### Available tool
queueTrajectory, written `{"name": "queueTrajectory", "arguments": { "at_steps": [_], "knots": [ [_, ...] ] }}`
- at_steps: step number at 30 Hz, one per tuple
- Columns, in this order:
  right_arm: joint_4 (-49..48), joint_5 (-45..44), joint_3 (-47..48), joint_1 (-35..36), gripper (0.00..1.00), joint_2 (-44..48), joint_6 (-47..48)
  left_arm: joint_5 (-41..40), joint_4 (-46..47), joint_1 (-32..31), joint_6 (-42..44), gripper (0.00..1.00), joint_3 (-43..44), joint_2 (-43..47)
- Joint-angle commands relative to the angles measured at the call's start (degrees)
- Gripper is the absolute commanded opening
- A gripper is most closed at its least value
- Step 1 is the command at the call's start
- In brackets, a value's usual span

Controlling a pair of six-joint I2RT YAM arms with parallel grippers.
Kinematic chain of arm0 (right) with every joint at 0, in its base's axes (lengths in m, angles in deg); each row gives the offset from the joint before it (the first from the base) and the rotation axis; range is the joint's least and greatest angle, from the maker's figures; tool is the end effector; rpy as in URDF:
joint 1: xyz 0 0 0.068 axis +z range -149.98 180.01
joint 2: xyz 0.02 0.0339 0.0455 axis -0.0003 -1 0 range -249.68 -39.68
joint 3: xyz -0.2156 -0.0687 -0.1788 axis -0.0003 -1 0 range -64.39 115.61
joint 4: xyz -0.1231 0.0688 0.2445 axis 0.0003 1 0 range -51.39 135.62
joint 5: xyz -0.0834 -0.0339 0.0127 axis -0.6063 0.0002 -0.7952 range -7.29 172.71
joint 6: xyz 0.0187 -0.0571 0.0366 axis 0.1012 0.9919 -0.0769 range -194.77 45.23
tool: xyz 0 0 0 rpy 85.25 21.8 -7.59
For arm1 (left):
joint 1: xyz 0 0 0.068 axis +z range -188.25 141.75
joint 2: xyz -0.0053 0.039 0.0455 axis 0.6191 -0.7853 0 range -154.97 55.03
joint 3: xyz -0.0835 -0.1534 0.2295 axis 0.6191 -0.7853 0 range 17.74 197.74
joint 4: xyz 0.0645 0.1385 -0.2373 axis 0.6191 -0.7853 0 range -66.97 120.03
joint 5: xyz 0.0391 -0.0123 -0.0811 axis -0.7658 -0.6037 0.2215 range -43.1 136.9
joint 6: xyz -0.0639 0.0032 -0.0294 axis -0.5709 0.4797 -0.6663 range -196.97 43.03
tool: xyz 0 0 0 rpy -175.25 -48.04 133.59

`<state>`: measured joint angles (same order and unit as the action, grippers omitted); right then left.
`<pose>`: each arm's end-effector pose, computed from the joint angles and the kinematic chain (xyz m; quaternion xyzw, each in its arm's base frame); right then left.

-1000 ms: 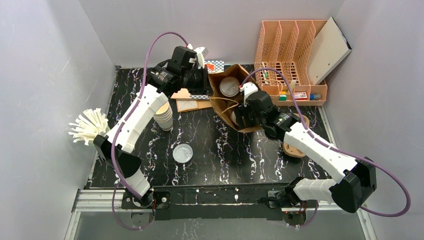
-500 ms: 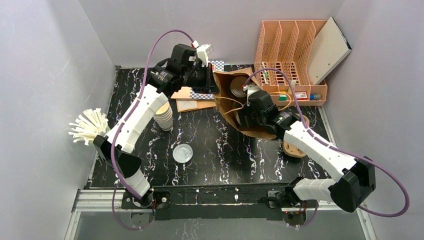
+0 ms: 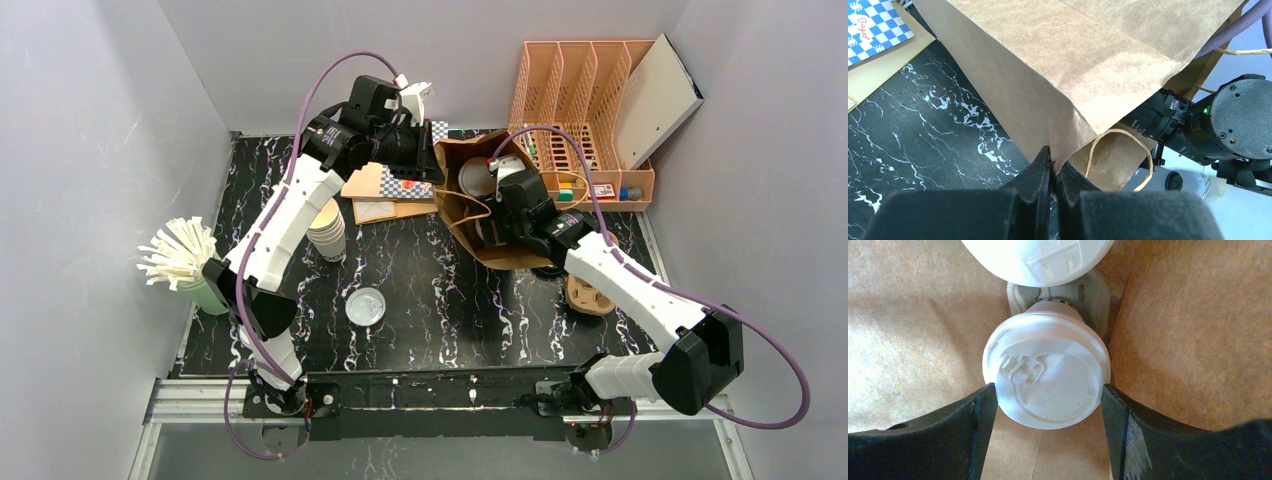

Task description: Pack the takeout coffee

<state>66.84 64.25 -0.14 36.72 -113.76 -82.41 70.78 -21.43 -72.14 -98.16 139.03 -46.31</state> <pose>0.2658 0.1754 0.3171 -0.1547 0.8766 0.0296 0.4546 0.3304 -0.2499 0.4694 0.1949 0.8372 -0.3811 0.3404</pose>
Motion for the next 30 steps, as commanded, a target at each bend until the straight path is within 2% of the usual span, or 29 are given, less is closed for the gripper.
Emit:
{"name": "queueTrajectory", "arguments": {
  "at_steps": [1, 8, 18, 30],
  "knots": [
    [-2.53, 0.12, 1.10, -0.65, 0.55, 1.14, 1.11, 4.40, -1.87, 0.05, 0.98, 0.00, 2.84, -0.01],
    [-3.45, 1.59, 0.63, -1.10, 0.54, 0.01, 0.31, 6.86, -0.70, 0.03, 1.36, 0.00, 1.86, -0.16],
    [-12.74, 5.46, -7.47, -1.09, 0.53, 5.00, 4.63, 9.94, -4.42, 0.87, 2.47, 0.00, 5.53, -3.50],
    [-14.07, 6.95, -12.66, -0.95, 0.52, 7.18, 7.54, 10.90, -3.65, 2.07, 1.94, 0.00, 5.43, -4.46]
  ]
}}
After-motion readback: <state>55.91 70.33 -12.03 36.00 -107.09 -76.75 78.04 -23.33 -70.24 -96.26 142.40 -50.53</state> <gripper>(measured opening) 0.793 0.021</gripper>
